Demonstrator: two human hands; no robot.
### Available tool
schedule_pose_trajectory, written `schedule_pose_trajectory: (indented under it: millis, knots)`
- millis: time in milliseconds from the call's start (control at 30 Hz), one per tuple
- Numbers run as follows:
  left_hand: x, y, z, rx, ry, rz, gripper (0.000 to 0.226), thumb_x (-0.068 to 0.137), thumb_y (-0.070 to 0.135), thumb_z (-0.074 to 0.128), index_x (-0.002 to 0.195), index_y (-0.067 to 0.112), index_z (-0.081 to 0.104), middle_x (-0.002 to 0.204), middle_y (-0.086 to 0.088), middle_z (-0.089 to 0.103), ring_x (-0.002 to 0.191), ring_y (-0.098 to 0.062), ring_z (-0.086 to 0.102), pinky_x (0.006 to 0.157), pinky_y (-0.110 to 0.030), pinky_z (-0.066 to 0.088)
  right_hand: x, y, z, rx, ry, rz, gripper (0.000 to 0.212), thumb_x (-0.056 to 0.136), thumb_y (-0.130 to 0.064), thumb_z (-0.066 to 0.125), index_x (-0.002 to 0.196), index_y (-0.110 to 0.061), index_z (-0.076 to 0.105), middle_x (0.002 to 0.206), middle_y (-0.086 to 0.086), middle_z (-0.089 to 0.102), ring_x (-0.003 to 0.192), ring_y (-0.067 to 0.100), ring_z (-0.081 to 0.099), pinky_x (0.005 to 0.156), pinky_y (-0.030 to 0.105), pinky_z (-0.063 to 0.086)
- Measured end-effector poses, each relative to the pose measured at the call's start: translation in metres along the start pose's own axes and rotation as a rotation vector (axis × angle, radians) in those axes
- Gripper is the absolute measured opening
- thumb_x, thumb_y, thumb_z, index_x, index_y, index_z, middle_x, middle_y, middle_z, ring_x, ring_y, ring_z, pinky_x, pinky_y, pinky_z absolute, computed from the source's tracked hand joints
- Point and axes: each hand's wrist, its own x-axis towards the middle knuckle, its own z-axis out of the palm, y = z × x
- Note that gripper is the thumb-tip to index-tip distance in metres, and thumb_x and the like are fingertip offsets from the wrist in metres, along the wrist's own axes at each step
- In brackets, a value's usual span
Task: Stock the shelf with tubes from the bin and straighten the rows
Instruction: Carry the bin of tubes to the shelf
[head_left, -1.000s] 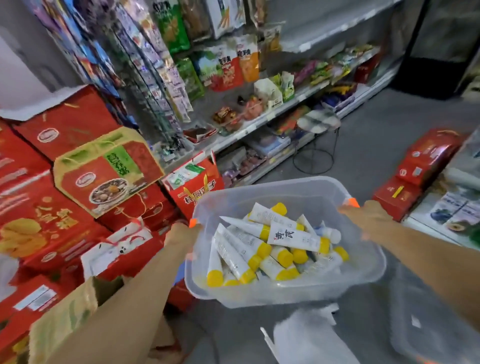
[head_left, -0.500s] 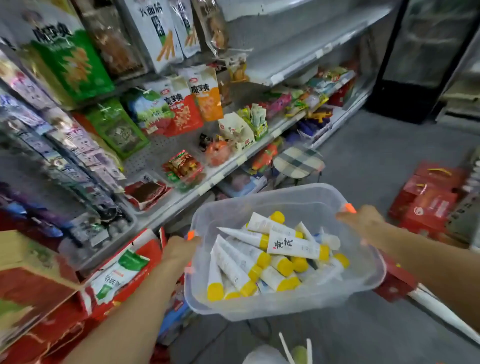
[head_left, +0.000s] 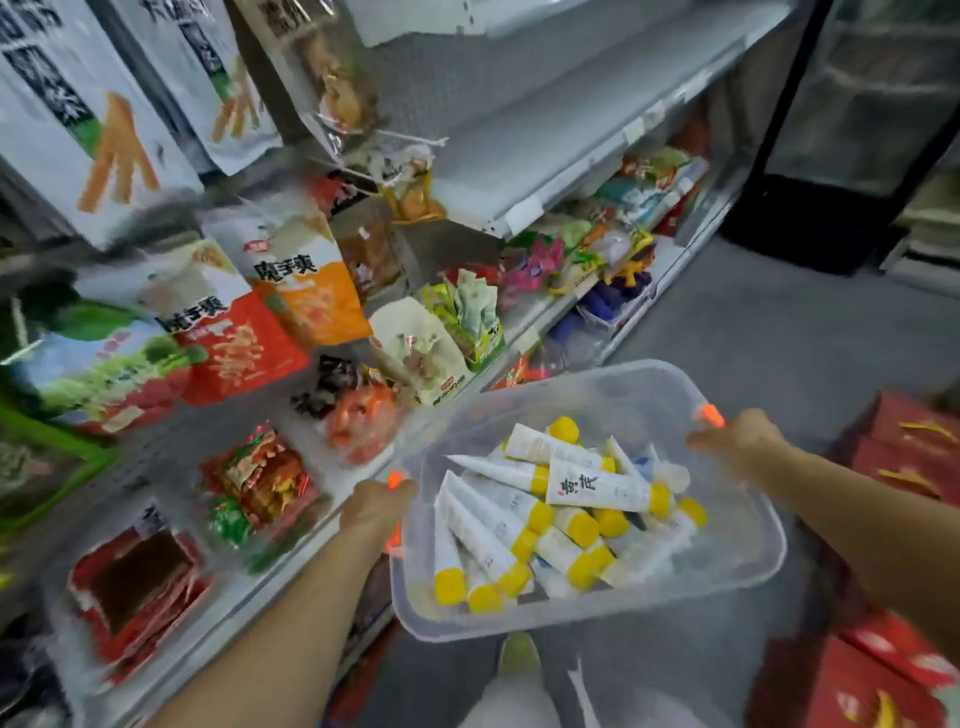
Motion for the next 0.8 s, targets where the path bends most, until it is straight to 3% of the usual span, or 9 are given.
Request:
schedule_pose_trajectory:
  millis: [133, 233, 333, 433, 500, 567, 633, 800]
  knots:
    - [0.062, 0.058, 0.034, 0.003, -0.014, -0.040, 0.046, 0.074, 0.046, 0.058, 0.091, 0.003, 0.067, 0.095, -0.017, 0.068, 0.087, -0.031, 0.065, 0.082, -0.038, 0.055, 0.091, -0.042, -0.005, -0.018, -0.037, 0.005, 0.045, 0.071, -0.029, 0.079, 0.095, 0.005, 0.066, 0.078, 0.018, 0.059, 0.069, 0.031, 0.058, 0.060, 0.035, 0.046]
    - [0.096, 0.090, 0.065, -0.021, -0.035, -0.088, 0.044, 0.083, 0.040, 0.060, 0.102, 0.001, 0.068, 0.109, -0.018, 0.067, 0.101, -0.032, 0.063, 0.087, -0.037, 0.052, 0.158, -0.077, -0.011, -0.035, -0.078, -0.039, 0.031, 0.073, -0.023, 0.078, 0.086, 0.003, 0.068, 0.064, 0.014, 0.056, 0.058, 0.028, 0.053, 0.056, 0.035, 0.045]
    - [0.124, 0.115, 0.099, -0.125, 0.000, -0.193, 0.050, 0.063, 0.047, 0.064, 0.090, 0.006, 0.071, 0.104, -0.021, 0.069, 0.094, -0.031, 0.067, 0.083, -0.041, 0.056, 0.226, -0.109, -0.013, -0.131, -0.159, -0.068, 0.023, 0.077, -0.018, 0.076, 0.073, 0.002, 0.067, 0.058, 0.014, 0.053, 0.051, 0.026, 0.049, 0.052, 0.031, 0.041]
    - [0.149, 0.136, 0.138, -0.128, 0.059, -0.252, 0.042, 0.086, 0.037, 0.064, 0.106, 0.000, 0.068, 0.118, -0.021, 0.065, 0.109, -0.033, 0.062, 0.087, -0.036, 0.051, 0.293, -0.145, -0.009, -0.262, -0.237, -0.115, 0.033, 0.076, -0.021, 0.077, 0.056, -0.003, 0.059, 0.044, 0.012, 0.048, 0.045, 0.025, 0.048, 0.052, 0.036, 0.045]
    - [0.165, 0.148, 0.166, -0.147, 0.134, -0.306, 0.044, 0.092, 0.032, 0.060, 0.122, 0.000, 0.062, 0.130, -0.020, 0.059, 0.120, -0.034, 0.055, 0.093, -0.032, 0.044, 0.334, -0.166, -0.003, -0.316, -0.309, -0.146, 0.032, 0.080, -0.019, 0.075, 0.059, -0.003, 0.057, 0.046, 0.011, 0.047, 0.043, 0.023, 0.045, 0.046, 0.031, 0.043]
    - [0.176, 0.155, 0.190, -0.138, 0.171, -0.366, 0.046, 0.093, 0.032, 0.060, 0.127, 0.000, 0.059, 0.134, -0.021, 0.056, 0.124, -0.035, 0.052, 0.102, -0.034, 0.040, 0.368, -0.177, 0.007, -0.349, -0.384, -0.154, 0.020, 0.082, -0.014, 0.073, 0.074, 0.001, 0.061, 0.055, 0.011, 0.049, 0.047, 0.021, 0.046, 0.045, 0.027, 0.038]
    - [0.187, 0.157, 0.212, -0.187, 0.205, -0.448, 0.042, 0.091, 0.030, 0.065, 0.116, -0.003, 0.065, 0.124, -0.026, 0.062, 0.116, -0.036, 0.058, 0.098, -0.038, 0.045, 0.397, -0.185, 0.018, -0.388, -0.437, -0.144, 0.020, 0.080, -0.013, 0.074, 0.088, 0.002, 0.063, 0.060, 0.012, 0.051, 0.051, 0.023, 0.048, 0.048, 0.029, 0.040]
    - [0.213, 0.163, 0.244, -0.277, 0.285, -0.585, 0.039, 0.087, 0.027, 0.069, 0.108, -0.006, 0.068, 0.115, -0.027, 0.066, 0.109, -0.038, 0.063, 0.094, -0.043, 0.050, 0.453, -0.202, 0.055, -0.390, -0.490, -0.169, 0.023, 0.075, -0.016, 0.079, 0.088, -0.001, 0.066, 0.065, 0.014, 0.057, 0.057, 0.028, 0.055, 0.055, 0.035, 0.049]
